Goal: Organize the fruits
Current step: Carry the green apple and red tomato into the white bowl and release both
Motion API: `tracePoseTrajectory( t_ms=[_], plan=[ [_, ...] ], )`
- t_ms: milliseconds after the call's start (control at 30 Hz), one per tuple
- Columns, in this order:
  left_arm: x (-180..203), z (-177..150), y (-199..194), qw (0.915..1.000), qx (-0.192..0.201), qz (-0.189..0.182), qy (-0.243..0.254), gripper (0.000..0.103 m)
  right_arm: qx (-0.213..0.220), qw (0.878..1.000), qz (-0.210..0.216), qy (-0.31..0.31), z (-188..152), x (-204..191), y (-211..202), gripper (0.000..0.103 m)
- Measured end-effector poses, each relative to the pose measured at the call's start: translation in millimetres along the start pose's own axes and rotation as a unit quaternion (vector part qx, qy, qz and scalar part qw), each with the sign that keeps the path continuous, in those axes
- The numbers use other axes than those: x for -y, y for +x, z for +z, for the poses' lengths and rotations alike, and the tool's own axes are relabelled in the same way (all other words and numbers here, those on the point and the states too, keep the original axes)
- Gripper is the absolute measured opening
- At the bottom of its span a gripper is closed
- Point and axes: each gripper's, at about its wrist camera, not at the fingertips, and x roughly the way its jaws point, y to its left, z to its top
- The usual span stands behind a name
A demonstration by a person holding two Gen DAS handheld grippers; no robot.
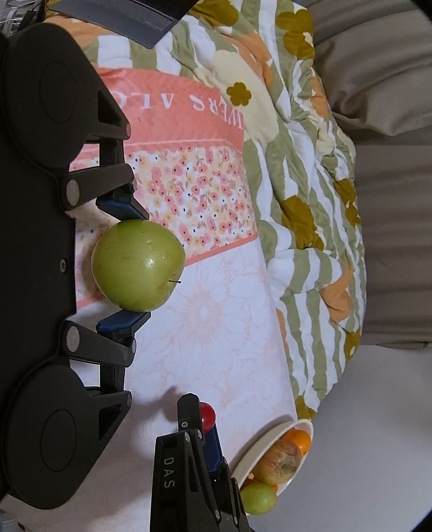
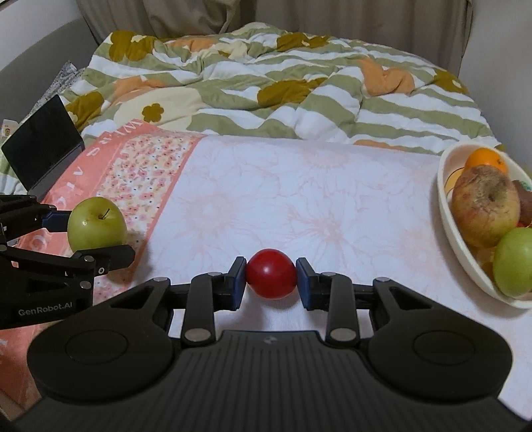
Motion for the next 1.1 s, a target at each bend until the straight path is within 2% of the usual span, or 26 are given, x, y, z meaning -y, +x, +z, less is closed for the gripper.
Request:
tracePoseTrajectory(
  t_ms=[200,600,900,1100],
  plan=[
    [11,-2,-31,0.9997,0.022,-0.004,-0.004,0.060,0.021,1.000,-0.002,0.004,-5,-1,-34,0.047],
    [58,2,-89,0.9962,0.067,-0.056,0.000,0.060,0.070,0.995,-0.020,0.062,-30,21,-123,0.047],
    [115,21,-105,0.9929,0.093,-0.069,0.024,0.060,0.092,0.990,-0.049,0.097,-51,90,-170,0.047],
    [163,42,-103,0.9927,0.105,-0.060,0.003,0.060,0.093,0.990,-0.045,0.094,-53,151,-184,0.047]
  ],
)
